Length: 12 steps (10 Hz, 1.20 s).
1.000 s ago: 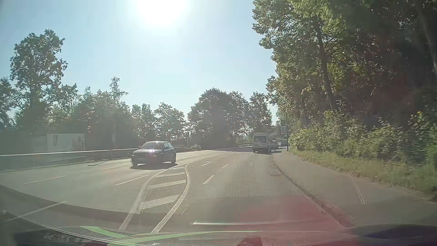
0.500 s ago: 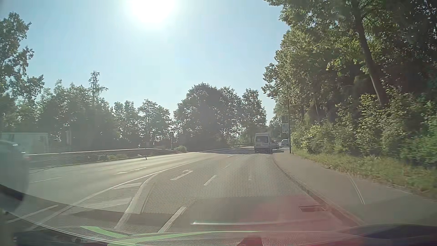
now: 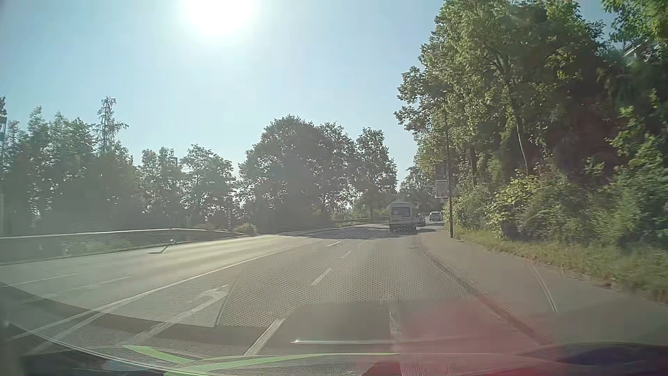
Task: Follow the waypoints while adhering to traffic rules and regulations
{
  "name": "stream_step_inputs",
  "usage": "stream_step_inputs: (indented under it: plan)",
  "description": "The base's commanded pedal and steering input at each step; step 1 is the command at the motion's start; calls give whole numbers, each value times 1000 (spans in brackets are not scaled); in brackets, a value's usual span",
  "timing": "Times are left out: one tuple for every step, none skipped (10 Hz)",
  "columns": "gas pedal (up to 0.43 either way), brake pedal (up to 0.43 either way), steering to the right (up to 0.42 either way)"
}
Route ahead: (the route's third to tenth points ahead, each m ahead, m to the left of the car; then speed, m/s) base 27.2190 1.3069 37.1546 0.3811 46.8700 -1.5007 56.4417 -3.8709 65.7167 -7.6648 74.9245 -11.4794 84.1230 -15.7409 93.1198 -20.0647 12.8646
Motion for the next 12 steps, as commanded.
stream_step_inputs:
  plan:
    - [130,0,30]
    - [130,0,30]
    - [130,0,30]
    - [130,0,30]
    - [130,0,30]
    - [130,0,30]
    - [130,0,30]
    - [130,0,29]
    - [130,0,27]
    - [130,0,25]
    - [130,0,24]
    - [130,0,23]
